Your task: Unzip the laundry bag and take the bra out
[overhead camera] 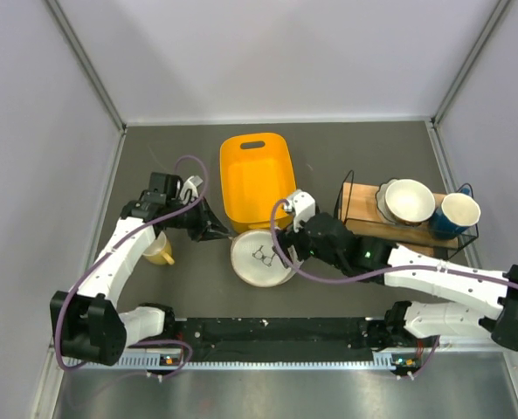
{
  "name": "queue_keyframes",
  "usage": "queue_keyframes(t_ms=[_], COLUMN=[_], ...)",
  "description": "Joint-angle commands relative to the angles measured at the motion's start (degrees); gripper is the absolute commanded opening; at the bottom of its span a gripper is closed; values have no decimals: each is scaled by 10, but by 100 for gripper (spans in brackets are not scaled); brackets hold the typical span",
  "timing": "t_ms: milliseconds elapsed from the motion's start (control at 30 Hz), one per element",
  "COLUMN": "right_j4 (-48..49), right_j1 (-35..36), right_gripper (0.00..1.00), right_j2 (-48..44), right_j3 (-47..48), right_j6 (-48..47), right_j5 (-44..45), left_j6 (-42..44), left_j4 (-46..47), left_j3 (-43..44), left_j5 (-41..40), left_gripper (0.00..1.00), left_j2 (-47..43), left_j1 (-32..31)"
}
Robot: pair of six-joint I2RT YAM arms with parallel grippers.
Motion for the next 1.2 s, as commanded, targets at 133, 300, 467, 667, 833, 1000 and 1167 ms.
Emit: queue_keyframes(t_ms=[133,300,467,667,833,1000,1167], right_j4=[-90,-180,-225,-244,-222,-106,70], right_j1=[-41,-54,-54,-54,-57,-77,-88], right_gripper=[78,78,67,43,0,0,0], right_j2=[152,252,303,320,293,216,71], right_j3=[226,350,386,391,387,312,124], right_j6=[-204,-254,-272,-286,-264,-157,30], right_j5=[-162,-282,-344,-344,-299,-260,-169], left_j6=[17,13,11,11,17,22,20], left_j4=[24,27,27,28,20,6,-1], left_j3=[25,30,36,46,63,90,107], left_j5=[11,10,10,11,6,1,-2], left_gripper=[0,0,0,0,0,0,0], left_j2=[0,-1,-1,2,9,13,17], left_j1=[-13,-16,-16,-16,-16,-16,-9])
